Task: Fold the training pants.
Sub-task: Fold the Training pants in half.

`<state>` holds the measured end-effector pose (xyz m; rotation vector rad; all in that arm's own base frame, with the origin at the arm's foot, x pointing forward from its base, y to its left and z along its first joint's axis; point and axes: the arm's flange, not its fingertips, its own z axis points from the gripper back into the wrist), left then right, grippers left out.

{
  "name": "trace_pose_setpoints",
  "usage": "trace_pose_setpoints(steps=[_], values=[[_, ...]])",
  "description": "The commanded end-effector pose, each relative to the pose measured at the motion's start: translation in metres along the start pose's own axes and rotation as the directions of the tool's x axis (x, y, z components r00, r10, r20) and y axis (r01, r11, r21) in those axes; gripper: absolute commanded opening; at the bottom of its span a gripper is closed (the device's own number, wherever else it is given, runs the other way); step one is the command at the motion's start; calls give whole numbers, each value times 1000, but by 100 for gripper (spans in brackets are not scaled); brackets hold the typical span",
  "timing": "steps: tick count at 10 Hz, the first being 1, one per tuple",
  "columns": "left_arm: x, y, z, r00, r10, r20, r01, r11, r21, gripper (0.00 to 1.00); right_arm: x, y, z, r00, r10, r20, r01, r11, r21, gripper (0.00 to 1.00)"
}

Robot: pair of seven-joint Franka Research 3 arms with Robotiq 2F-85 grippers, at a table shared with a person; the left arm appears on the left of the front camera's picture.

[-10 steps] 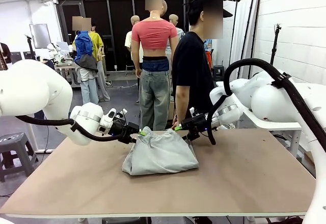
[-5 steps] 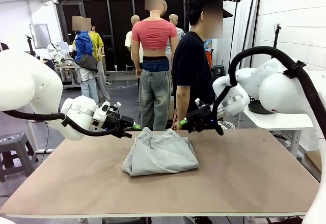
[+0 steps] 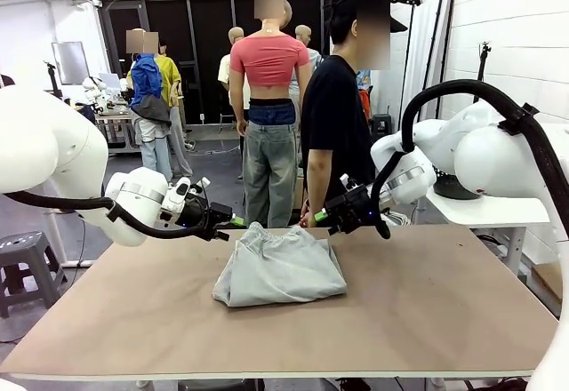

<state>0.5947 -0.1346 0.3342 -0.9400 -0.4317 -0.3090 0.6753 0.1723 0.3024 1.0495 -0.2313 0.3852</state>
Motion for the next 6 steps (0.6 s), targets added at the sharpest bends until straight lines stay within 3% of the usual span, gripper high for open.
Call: trace_pose_setpoints(steps=[1,6], values=[[3,-1,1,1000,10,-11,-10,1000,-1,100,7,1,1,1000,-10,3,10,1000,15,100],[3,-1,1,1000,10,-11,-10,1000,-1,100,7,1,1,1000,-10,3,10,1000,15,100]])
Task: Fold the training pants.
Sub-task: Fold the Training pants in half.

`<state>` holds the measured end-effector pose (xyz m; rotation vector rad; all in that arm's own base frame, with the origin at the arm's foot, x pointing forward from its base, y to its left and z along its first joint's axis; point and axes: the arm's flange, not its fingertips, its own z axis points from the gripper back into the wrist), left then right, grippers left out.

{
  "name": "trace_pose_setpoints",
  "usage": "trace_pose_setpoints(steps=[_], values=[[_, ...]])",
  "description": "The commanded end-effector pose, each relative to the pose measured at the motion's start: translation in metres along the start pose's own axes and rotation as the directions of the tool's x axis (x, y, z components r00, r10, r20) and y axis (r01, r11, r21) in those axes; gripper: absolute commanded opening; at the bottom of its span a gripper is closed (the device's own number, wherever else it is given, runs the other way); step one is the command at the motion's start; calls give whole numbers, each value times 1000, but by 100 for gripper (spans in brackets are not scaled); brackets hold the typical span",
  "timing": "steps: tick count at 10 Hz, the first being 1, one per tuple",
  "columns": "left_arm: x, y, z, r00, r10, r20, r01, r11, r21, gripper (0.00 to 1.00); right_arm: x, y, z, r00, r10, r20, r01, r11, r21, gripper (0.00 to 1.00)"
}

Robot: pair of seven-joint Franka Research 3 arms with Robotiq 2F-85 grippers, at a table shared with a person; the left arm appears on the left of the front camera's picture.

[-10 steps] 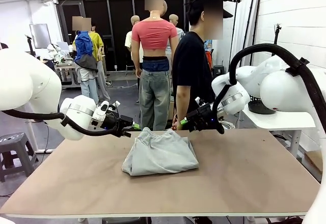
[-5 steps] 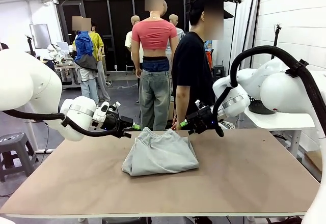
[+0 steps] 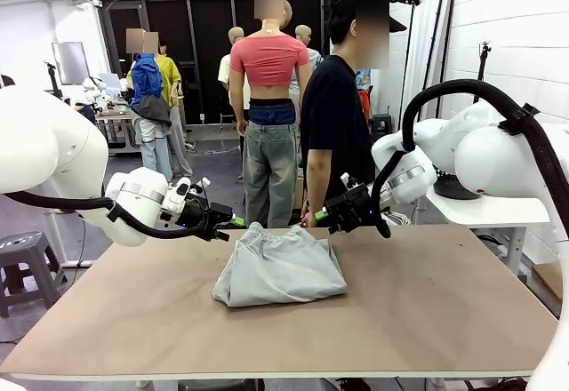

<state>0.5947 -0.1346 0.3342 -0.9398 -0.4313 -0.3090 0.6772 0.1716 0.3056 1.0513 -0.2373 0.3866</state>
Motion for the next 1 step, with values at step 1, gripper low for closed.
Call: trace_pose_setpoints(steps=[1], values=[[3,-1,1,1000,9,-11,-9,1000,-1,100,4,-1,-2,1000,-14,-1,14,1000,14,100]])
